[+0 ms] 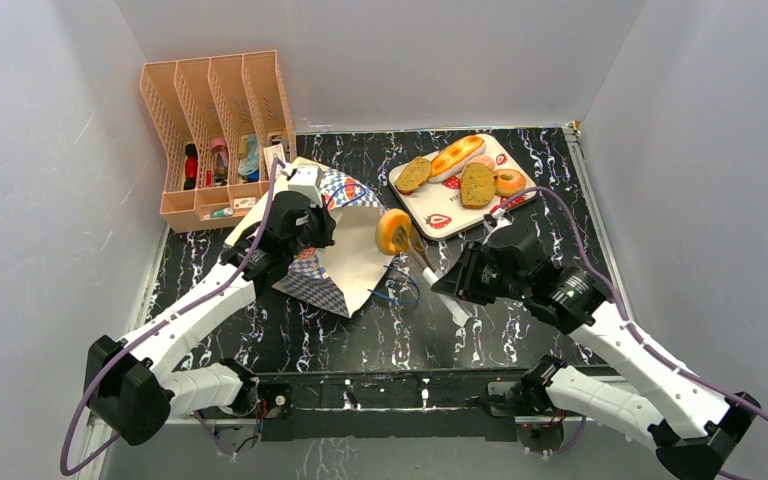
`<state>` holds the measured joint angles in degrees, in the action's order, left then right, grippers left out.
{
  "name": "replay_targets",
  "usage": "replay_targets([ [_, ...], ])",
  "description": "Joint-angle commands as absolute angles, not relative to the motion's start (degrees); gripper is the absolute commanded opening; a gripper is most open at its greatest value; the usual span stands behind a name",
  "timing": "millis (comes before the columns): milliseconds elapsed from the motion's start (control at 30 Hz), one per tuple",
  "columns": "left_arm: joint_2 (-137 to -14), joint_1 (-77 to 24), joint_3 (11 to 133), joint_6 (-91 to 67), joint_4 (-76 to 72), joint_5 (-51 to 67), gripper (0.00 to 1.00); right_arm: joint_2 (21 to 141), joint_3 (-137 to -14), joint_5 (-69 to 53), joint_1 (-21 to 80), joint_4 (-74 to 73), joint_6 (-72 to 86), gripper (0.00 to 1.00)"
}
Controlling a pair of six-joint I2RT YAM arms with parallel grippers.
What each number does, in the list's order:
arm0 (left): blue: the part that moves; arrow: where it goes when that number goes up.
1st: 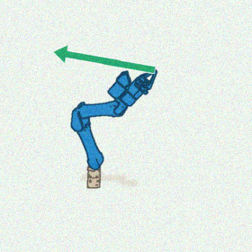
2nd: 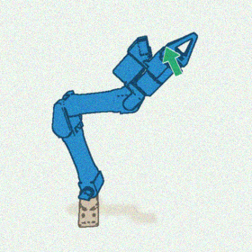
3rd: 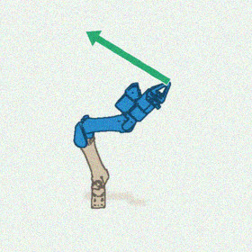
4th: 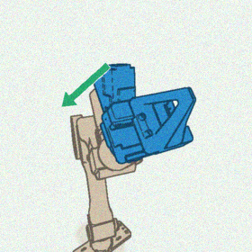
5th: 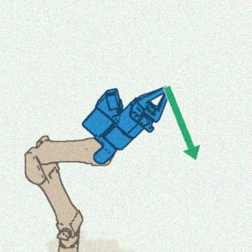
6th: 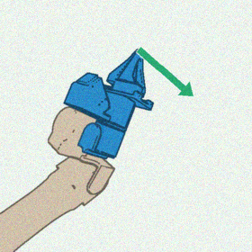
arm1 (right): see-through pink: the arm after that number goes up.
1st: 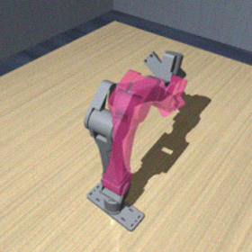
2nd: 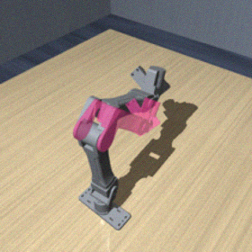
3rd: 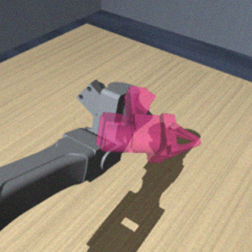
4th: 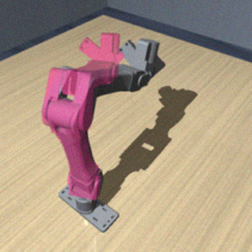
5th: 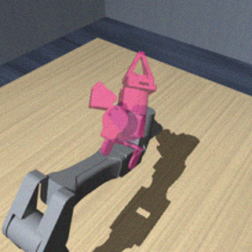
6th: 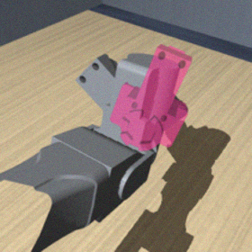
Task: Take the fake bread out of the paper bag
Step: Place the fake bread in the container.
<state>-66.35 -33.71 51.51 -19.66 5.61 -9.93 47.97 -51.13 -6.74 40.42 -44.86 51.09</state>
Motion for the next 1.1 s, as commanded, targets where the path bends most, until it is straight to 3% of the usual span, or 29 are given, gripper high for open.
replay_targets([
  [0, -65.2, -33.9, 50.3, -21.6, 6.0, -15.0, 0.0, 46.4, -58.6, 1.8, 40.3, -49.0, 52.2, 0.0],
  [433, -58.6, -33.9, 52.3, -20.7, 11.8, -13.7, 0.0, 58.2, -67.7, 17.6, 39.5, -48.5, 51.3, 0.0],
  [800, -54.8, -33.8, 62.3, -21.9, 22.5, -7.7, 0.0, 74.4, -70.6, 11.5, 30.0, -39.2, 46.5, 0.0],
  [1067, -53.1, -33.9, 67.2, -26.3, 27.4, -5.0, 0.0, 83.2, -73.6, 9.8, 28.4, -37.9, 46.5, 0.0],
])
